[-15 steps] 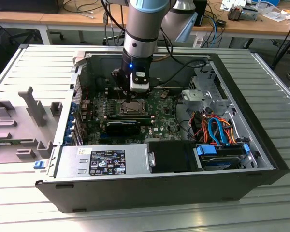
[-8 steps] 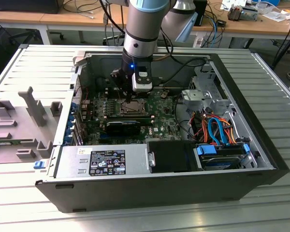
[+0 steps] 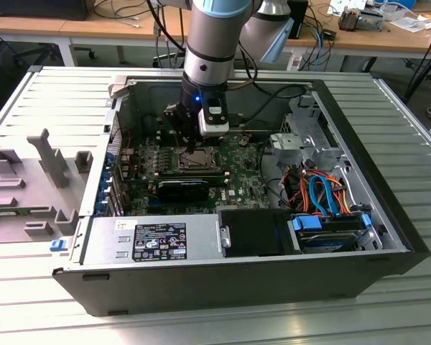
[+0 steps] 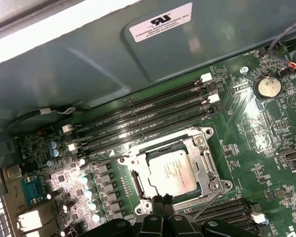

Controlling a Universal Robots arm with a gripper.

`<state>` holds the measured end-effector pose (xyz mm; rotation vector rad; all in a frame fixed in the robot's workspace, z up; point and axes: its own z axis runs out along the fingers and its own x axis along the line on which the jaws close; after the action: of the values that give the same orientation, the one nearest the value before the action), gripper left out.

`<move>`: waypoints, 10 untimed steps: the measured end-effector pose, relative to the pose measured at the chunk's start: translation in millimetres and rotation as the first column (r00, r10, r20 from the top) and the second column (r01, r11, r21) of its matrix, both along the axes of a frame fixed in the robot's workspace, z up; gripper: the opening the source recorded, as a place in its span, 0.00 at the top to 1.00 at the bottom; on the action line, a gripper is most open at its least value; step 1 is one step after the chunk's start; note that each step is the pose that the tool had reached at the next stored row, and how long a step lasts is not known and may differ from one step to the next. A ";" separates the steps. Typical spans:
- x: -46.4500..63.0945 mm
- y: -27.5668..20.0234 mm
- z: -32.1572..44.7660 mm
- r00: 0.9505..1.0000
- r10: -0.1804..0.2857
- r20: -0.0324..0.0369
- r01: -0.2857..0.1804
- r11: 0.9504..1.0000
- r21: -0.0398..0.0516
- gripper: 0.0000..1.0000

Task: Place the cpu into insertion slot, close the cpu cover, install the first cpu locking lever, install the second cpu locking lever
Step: 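Install the first cpu locking lever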

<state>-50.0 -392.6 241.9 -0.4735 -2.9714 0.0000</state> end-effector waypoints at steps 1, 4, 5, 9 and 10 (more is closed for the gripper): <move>0.0 0.0 0.0 1.000 0.011 0.000 -0.011 1.000 0.000 0.89; 0.0 0.0 0.0 1.000 0.030 0.000 -0.030 1.000 0.001 0.89; 0.0 0.0 0.0 0.999 0.038 0.000 -0.038 0.999 0.001 0.89; 0.0 0.0 0.0 0.998 0.058 0.000 -0.058 0.998 0.001 0.89; 0.0 0.0 0.0 0.998 0.065 0.000 -0.065 0.998 0.001 0.89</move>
<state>-50.0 -392.6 241.9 -0.3762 -2.9852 0.0051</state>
